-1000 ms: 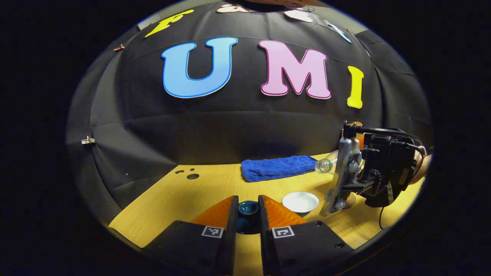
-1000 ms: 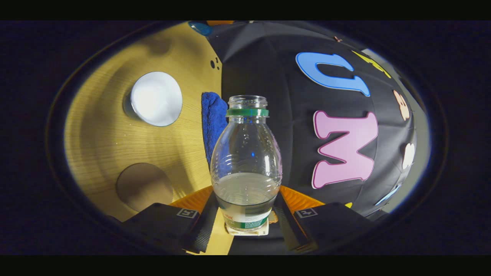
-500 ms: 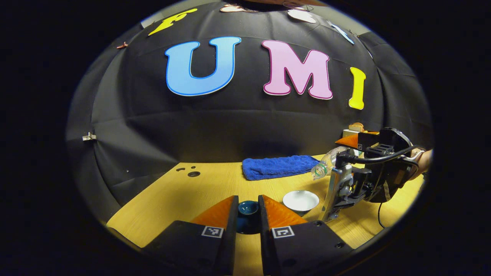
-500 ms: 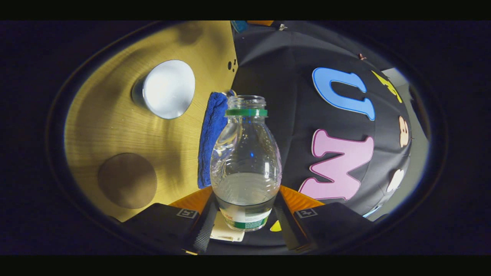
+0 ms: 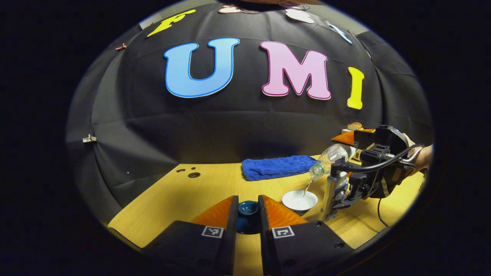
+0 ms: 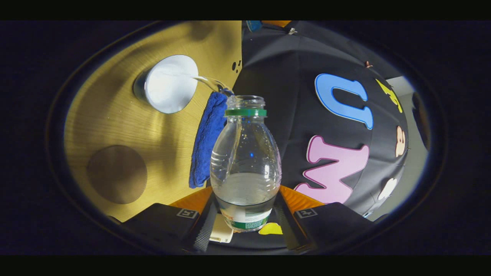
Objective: Open the teacup lid with one hand, grasp the water bottle and pour water into the teacup with the other hand; after pouring, place the water bottle on the coaster and then close the teacup lid.
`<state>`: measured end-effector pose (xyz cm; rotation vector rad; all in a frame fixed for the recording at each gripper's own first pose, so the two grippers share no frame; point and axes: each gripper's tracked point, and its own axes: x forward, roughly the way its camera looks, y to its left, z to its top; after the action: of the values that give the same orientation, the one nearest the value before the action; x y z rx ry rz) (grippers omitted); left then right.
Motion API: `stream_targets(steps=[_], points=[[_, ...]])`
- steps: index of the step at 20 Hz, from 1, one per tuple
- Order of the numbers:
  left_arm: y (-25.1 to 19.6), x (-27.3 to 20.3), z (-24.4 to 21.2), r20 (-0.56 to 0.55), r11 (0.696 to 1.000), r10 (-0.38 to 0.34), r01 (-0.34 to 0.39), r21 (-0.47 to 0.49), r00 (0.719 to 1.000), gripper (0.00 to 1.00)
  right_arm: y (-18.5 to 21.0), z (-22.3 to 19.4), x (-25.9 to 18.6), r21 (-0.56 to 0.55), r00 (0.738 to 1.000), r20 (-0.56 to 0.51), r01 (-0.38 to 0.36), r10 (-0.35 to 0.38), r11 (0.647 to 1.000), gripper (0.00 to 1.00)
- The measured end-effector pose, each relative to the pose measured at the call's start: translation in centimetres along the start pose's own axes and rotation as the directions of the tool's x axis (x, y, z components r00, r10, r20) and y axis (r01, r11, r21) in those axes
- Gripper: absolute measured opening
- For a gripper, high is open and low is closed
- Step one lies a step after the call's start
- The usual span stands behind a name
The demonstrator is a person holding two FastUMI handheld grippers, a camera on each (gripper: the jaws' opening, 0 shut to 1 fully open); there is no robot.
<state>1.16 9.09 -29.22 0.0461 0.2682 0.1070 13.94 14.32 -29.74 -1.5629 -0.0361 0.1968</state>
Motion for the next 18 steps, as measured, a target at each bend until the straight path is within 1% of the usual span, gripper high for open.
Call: stream_targets(steps=[1, 2, 3, 4, 5, 6, 7, 10, 11, 12, 15, 16, 17, 18], points=[[-0.1, 0.0, -0.1, -0.002, 1.0, -0.002, 0.002, -0.003, 1.0, 0.31, 0.1, 0.0, 0.0, -0.006, 1.0, 0.002, 0.004, -0.004, 1.0, 0.76], [0.0, -0.1, -0.1, -0.004, 1.0, -0.001, 0.001, -0.004, 1.0, 0.31, 0.0, -0.1, 0.2, -0.014, 1.0, 0.004, 0.008, -0.008, 1.0, 0.79], [0.0, -0.1, -0.2, -0.005, 1.0, 0.001, -0.001, -0.004, 1.0, 0.31, 0.0, -0.2, 0.3, -0.02, 1.0, 0.006, 0.011, -0.011, 1.0, 0.79], [0.1, -0.1, -0.3, -0.006, 1.0, 0.003, -0.003, -0.003, 1.0, 0.31, 0.0, -0.3, 0.4, -0.027, 1.0, 0.007, 0.013, -0.013, 1.0, 0.76], [0.1, -0.1, -0.4, -0.008, 1.0, 0.004, -0.004, -0.003, 1.0, 0.31, 0.0, -0.3, 0.4, -0.034, 1.0, 0.009, 0.016, -0.016, 0.999, 0.76], [0.1, -0.1, -0.3, -0.008, 1.0, 0.005, -0.005, -0.003, 1.0, 0.31, 0.0, -0.4, 0.5, -0.04, 1.0, 0.011, 0.019, -0.019, 0.999, 0.79], [0.1, 0.0, -0.4, -0.009, 1.0, 0.004, -0.004, -0.003, 1.0, 0.31, 0.0, -0.5, 0.5, -0.046, 1.0, 0.012, 0.021, -0.02, 0.999, 0.76], [0.2, -0.1, -0.3, -0.008, 1.0, 0.006, -0.006, -0.007, 1.0, 0.31, -0.3, -0.6, 0.7, -0.075, 0.999, 0.019, 0.03, -0.029, 0.997, 0.76], [0.2, 0.0, -0.5, -0.009, 1.0, 0.005, -0.005, -0.006, 1.0, 0.28, -0.4, -0.6, 0.8, -0.083, 0.999, 0.023, 0.034, -0.033, 0.996, 0.76], [0.2, 0.0, -0.4, -0.008, 1.0, 0.006, -0.006, -0.005, 1.0, 0.31, -0.4, -0.6, 0.9, -0.092, 0.999, 0.027, 0.04, -0.038, 0.995, 0.76], [0.2, 0.0, -0.5, -0.011, 1.0, 0.005, -0.006, -0.008, 1.0, 0.31, -0.8, -0.4, 1.2, -0.116, 0.998, 0.039, 0.057, -0.053, 0.992, 0.76], [0.3, -0.1, -0.6, -0.01, 1.0, 0.006, -0.006, -0.009, 1.0, 0.28, -0.7, -0.4, 1.3, -0.119, 0.998, 0.041, 0.058, -0.053, 0.991, 0.76], [0.4, 0.0, -0.5, -0.009, 1.0, 0.008, -0.008, -0.01, 1.0, 0.31, -0.8, -0.5, 1.4, -0.124, 0.997, 0.042, 0.063, -0.058, 0.99, 0.76], [0.5, 0.0, -0.5, -0.008, 1.0, 0.009, -0.009, -0.012, 1.0, 0.31, -1.1, -0.5, 1.3, -0.135, 0.997, 0.044, 0.074, -0.069, 0.988, 0.76]])
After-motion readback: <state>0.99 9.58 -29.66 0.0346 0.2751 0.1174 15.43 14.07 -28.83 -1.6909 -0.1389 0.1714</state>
